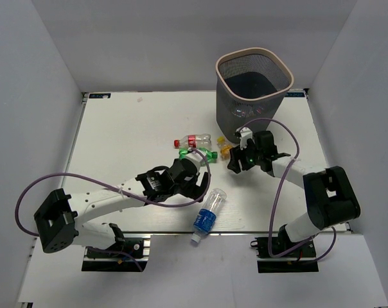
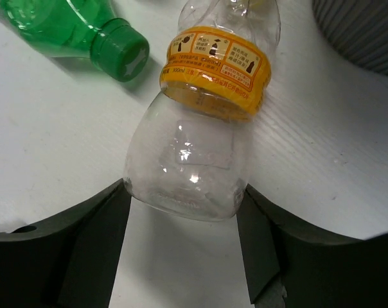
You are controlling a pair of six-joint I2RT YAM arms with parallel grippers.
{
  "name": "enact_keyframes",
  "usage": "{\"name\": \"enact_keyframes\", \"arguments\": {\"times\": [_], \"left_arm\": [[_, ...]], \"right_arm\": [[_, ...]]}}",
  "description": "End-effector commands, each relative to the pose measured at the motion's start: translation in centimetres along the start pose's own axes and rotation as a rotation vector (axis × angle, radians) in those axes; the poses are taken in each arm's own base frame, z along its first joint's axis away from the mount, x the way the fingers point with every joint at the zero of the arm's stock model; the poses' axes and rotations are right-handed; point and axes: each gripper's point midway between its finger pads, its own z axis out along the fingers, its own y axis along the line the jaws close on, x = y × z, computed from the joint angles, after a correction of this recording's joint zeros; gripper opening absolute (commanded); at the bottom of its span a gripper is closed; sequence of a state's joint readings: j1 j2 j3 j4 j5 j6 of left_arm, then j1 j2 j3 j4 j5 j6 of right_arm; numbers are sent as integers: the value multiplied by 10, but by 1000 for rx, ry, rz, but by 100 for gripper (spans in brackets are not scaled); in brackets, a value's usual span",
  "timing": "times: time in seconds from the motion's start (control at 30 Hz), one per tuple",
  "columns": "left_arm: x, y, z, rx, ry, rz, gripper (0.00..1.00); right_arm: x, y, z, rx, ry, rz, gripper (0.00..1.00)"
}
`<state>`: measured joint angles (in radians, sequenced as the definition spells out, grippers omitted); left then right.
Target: Put the plastic bottles in the bin
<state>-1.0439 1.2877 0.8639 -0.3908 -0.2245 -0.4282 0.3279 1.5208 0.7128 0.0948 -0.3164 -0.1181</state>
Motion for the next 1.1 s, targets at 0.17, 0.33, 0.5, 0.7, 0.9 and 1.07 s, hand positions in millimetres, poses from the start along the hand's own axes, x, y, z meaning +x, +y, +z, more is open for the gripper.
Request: {"name": "enact_keyframes", "arguments": {"times": [0.17,0.33,0.5,0.7,0.9,1.07], "left_arm": [[-13,-31,-7,99,-44,63,100],[-6,-45,-10,134,-45,88,100],[-1,-56,-6,152,-32,131,100],[3,-61,1,142,-17,170,100],[7,-59,14,107,-15,193,100],[14,-64,26,99,18,219,100]], "right_arm": [[-36,52,-47,-219,-150,-201,22],[-70,84,-106,-281,-321,-391,16],[-117,120,-162,-364,-512,-521,14],[-224,108,-214,-166,-786,-501,14],[-304,61,-238,120,-914,-448,16],[-344,24,-245,299,-912,-416,31]]}}
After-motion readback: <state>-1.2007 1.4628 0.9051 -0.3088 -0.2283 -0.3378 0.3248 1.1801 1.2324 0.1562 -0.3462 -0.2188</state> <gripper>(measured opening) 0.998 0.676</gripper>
